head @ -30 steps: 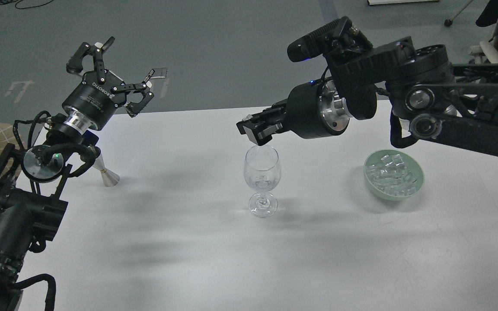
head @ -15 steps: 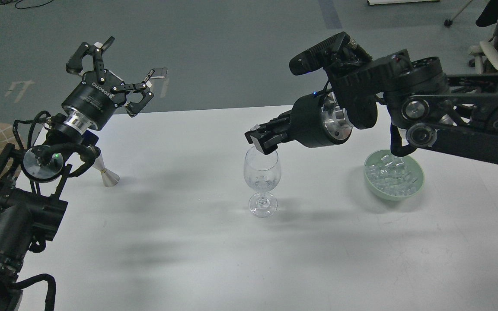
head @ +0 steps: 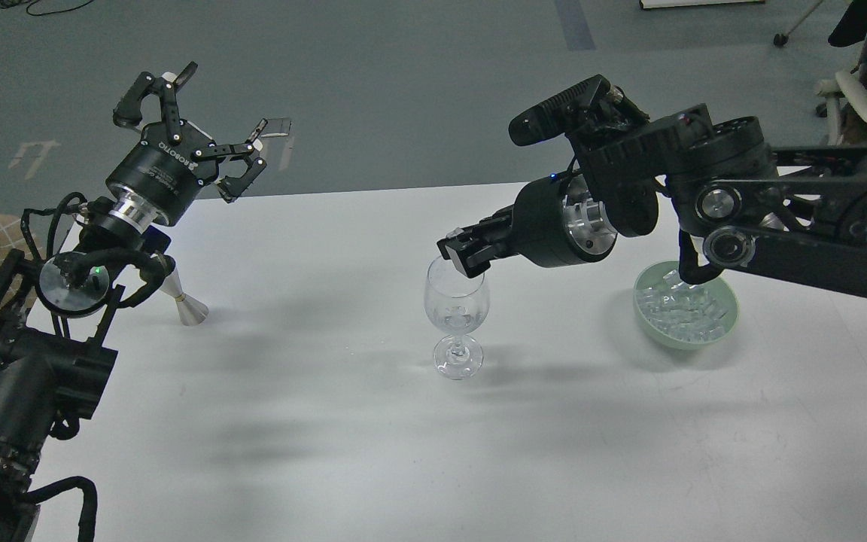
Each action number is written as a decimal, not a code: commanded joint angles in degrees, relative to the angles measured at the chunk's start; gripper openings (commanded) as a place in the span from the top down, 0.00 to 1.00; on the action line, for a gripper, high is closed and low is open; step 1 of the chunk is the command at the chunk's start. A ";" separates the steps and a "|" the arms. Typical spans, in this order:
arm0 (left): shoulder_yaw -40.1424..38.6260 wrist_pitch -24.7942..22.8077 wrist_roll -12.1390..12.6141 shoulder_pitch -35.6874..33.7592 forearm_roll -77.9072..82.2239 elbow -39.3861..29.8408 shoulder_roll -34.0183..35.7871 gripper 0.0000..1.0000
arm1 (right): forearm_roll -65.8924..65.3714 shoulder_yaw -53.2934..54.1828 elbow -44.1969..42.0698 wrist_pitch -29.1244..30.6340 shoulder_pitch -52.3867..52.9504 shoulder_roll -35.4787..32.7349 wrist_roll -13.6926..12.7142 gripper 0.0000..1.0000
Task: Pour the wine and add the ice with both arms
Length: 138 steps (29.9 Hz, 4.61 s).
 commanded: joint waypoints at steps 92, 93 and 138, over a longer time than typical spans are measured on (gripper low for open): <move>0.35 0.00 0.10 -0.97 0.09 0.08 0.88 0.02 | 17.58 72.06 -39.26 0.01 -24.07 14.06 30.39 0.08; 0.26 0.00 0.10 -0.97 0.09 0.00 0.79 0.02 | 18.54 73.20 -41.81 0.01 -23.80 15.12 30.57 0.08; 0.44 0.00 0.02 -0.62 -0.08 3.77 -0.53 0.02 | 29.00 71.63 -55.65 0.01 -32.14 26.56 26.88 0.00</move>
